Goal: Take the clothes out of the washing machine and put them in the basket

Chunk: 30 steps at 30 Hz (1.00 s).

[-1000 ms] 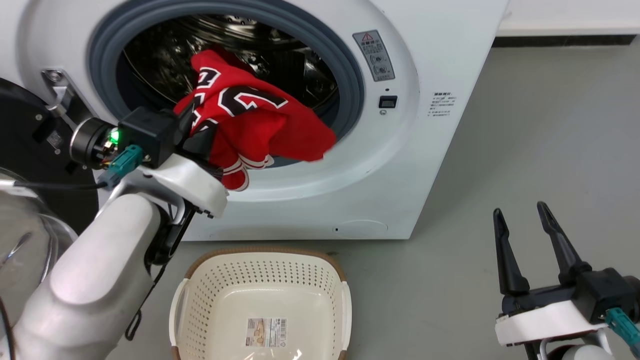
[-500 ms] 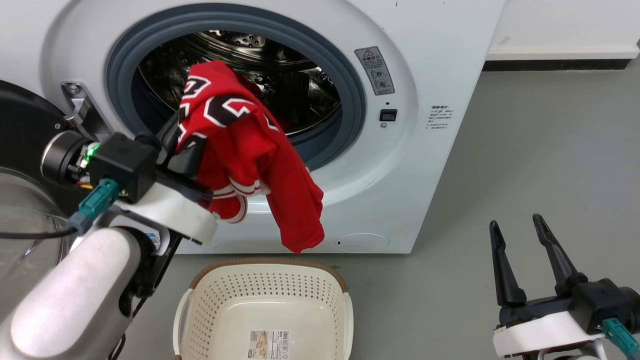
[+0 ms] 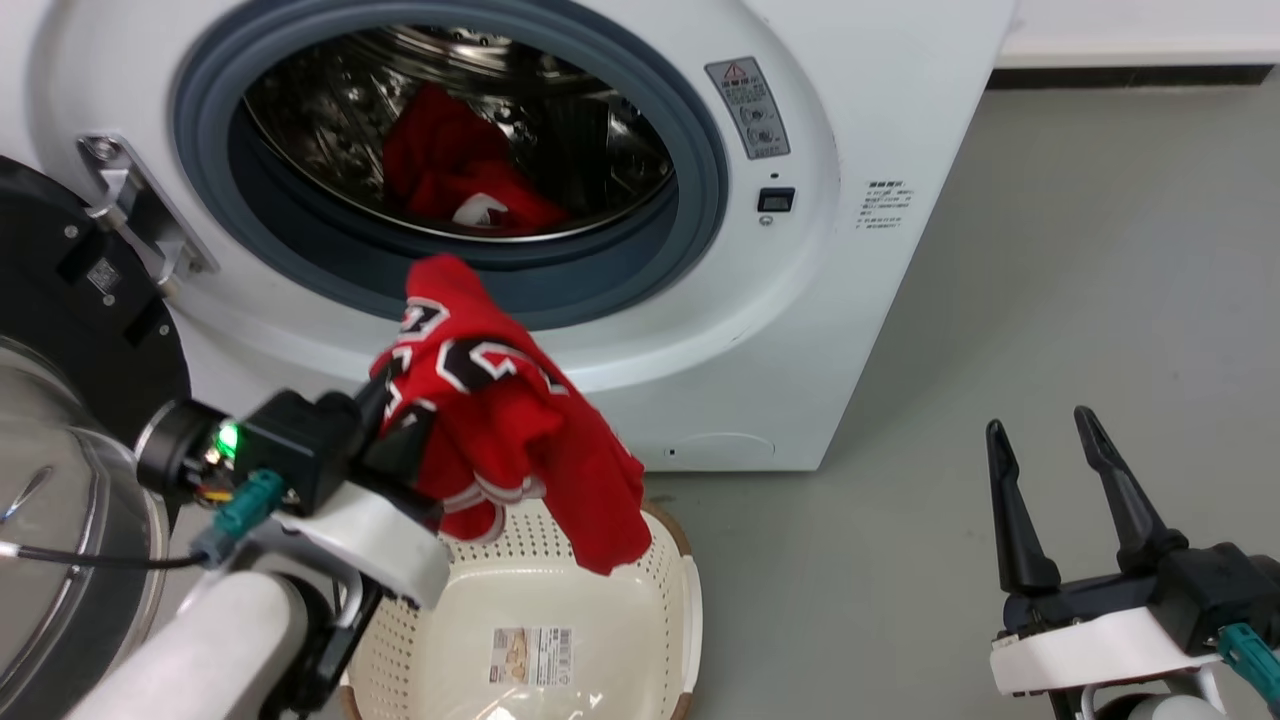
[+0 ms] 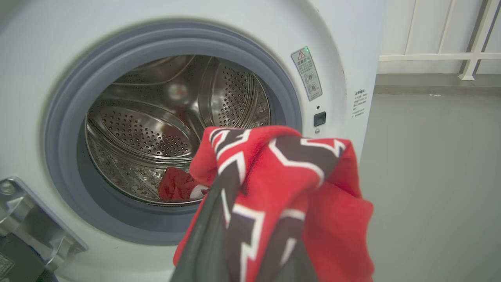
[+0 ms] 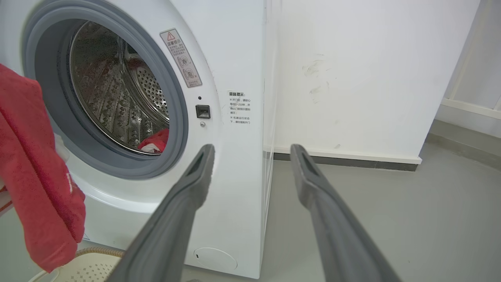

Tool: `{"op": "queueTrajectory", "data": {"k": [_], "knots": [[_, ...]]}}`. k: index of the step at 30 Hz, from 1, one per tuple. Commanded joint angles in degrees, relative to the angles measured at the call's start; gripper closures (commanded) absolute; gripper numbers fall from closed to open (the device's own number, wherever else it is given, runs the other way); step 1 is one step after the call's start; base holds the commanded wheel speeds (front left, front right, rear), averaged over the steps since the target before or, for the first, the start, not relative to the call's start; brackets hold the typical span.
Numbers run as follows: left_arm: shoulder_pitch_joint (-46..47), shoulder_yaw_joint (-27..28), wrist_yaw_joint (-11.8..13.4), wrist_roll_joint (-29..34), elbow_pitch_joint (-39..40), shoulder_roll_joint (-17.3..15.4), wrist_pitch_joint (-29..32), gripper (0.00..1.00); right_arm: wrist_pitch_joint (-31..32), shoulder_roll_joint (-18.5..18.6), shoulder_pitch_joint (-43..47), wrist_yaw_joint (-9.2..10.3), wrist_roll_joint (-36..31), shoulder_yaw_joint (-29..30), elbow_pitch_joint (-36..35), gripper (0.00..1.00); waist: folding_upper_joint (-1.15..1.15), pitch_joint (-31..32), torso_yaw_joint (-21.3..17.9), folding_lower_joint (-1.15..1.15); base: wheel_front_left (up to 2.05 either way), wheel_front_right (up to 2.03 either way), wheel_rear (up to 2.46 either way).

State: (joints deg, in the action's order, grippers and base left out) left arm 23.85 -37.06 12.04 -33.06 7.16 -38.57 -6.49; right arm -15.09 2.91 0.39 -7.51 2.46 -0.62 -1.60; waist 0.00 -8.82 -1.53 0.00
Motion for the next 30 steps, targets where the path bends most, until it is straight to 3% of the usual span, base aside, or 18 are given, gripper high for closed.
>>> {"op": "queueTrajectory", "data": {"k": [1,9,17,29,30], "knots": [[-0.87,-0.25,-0.15,-0.01,-0.32,0.23,-0.36,1.00,-0.11,-0.06,-0.83,0.04,-0.09,0.07,-0.21,0.00,0.00,-1.00,-0.12,0.00,0.00,0.00,0.00],[-3.81,-3.77,-3.27,-1.78,-9.12,3.37,-2.50,1.00,-0.12,-0.07,-4.48,0.05,-0.70,0.30,-1.41,0.00,0.00,-8.18,-1.09,0.00,0.00,0.00,0.00],[0.53,-5.12,-8.57,-3.21,-28.41,9.69,-6.13,1.00,-0.12,-0.07,-9.23,0.05,-0.63,-0.11,-2.69,0.00,0.00,-16.92,-3.24,0.00,0.00,0.00,0.00],[14.57,-7.58,-15.49,-0.27,-55.78,17.63,-7.96,1.00,-0.12,-0.08,-15.57,0.05,0.54,0.61,-5.17,0.00,0.00,-30.98,-6.08,0.00,0.00,0.00,0.00],[18.10,-8.78,-16.47,0.74,-61.99,19.12,-7.65,1.00,-0.11,-0.08,-16.67,0.04,0.73,0.62,-5.72,0.00,0.00,-33.73,-6.39,0.00,0.00,0.00,0.00]]}}
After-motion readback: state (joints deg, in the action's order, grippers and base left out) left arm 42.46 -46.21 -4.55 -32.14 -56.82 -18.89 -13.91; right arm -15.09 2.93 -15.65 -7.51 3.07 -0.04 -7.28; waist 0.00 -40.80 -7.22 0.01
